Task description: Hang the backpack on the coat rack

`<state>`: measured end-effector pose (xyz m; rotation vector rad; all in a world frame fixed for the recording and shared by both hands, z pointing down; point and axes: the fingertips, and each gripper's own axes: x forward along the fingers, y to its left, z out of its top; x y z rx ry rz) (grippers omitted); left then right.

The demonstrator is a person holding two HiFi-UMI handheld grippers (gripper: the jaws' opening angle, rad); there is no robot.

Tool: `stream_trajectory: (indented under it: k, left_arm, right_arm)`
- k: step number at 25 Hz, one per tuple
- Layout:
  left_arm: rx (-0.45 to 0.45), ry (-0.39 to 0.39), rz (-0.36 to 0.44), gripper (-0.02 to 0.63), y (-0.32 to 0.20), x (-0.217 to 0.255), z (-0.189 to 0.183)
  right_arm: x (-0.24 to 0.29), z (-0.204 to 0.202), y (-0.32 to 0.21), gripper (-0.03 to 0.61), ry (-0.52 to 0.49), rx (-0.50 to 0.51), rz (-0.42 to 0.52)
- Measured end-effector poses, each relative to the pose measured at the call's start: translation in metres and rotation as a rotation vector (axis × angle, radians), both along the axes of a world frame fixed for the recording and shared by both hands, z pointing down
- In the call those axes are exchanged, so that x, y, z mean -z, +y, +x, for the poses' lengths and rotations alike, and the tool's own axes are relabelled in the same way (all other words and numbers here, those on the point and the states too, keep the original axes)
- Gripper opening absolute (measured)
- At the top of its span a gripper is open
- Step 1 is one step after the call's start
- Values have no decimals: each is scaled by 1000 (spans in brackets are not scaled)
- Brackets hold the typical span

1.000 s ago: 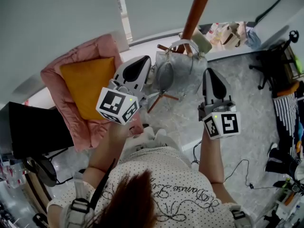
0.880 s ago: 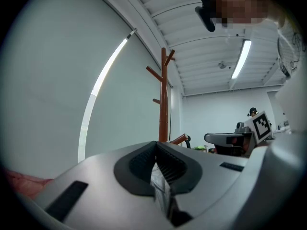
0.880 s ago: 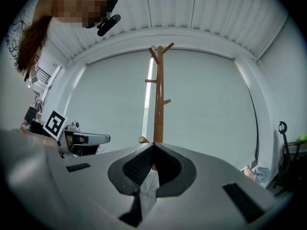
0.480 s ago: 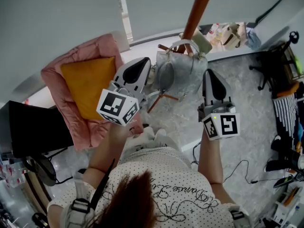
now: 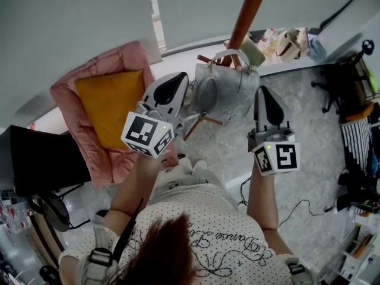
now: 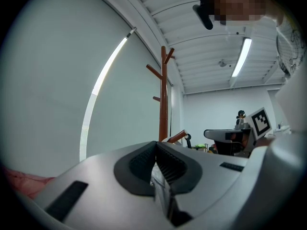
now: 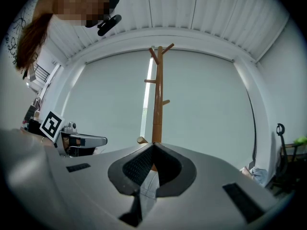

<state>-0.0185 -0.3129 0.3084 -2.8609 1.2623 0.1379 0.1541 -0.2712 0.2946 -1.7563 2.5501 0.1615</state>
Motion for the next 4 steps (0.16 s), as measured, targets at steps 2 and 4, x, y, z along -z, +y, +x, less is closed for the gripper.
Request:
stream_trajectory:
  k: [2,4]
  left_arm:
    - [1,-2,2,5,-1,0,0]
    - [1,-2,2,5,-2,0,0]
  right_arm:
    - [0,0,-1,11,2,-1,1]
    - [1,0,-2,11,3,-2,2]
